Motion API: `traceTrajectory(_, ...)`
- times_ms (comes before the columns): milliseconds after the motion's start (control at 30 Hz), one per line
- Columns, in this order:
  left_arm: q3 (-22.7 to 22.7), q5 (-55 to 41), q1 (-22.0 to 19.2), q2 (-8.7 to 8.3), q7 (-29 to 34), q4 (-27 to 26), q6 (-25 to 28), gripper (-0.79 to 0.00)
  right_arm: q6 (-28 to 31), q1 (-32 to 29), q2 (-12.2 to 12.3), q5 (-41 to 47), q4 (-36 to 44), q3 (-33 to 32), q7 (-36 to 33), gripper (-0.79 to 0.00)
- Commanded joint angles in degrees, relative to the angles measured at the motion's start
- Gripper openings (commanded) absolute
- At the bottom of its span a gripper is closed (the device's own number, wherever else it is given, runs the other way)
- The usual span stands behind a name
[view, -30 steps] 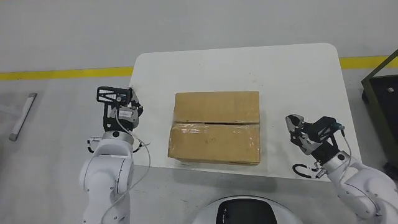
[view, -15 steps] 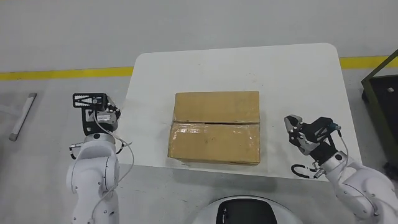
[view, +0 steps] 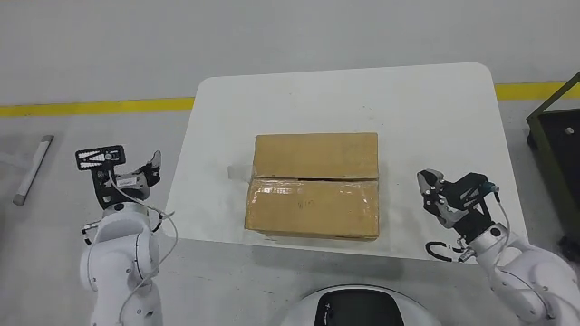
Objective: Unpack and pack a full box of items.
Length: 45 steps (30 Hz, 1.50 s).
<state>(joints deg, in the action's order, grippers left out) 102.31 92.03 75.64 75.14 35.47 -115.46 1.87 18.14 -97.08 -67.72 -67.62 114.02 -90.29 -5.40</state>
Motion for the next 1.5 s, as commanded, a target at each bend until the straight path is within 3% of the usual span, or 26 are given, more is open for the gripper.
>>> traceTrajectory(0,-1.92,-0.80,0.52,-0.08,0.05,-1.86,3.63,0.000,-0.28,-0.21,0.01,0.08,0.18,-0.27,0.08,-0.785)
traceTrajectory(133,-7.68,-3.14,1.12,-0.07,1.29,-5.40,9.71,0.000,-0.78,-0.78,0.06,0.21,0.03,-1.17,0.25,-0.785)
traceTrajectory(367,-23.13,-7.06,-0.33,0.25,5.02,-9.10,19.75,0.000,-1.48,-1.98,0.17,1.05,-0.74,-3.58,0.99,-0.785)
traceTrajectory(533,-32.36,-5.91,-3.66,0.56,7.78,-8.08,24.10,0.000,-1.61,-2.82,0.23,1.85,-0.71,-5.07,1.41,-0.785)
traceTrajectory(667,-37.18,-3.30,-6.96,0.87,9.88,-4.75,25.07,0.000,-1.56,-3.45,0.24,2.20,-0.62,-5.66,1.80,-0.785)
traceTrajectory(1000,-43.60,6.23,-14.06,1.55,12.67,3.04,25.23,0.000,-1.47,-4.83,0.22,2.64,-0.08,-6.48,2.61,-0.785)
traceTrajectory(1467,-45.36,15.53,-16.70,1.68,13.72,7.29,26.19,0.000,-1.32,-5.73,0.19,2.82,-0.21,-7.17,3.45,-0.785)
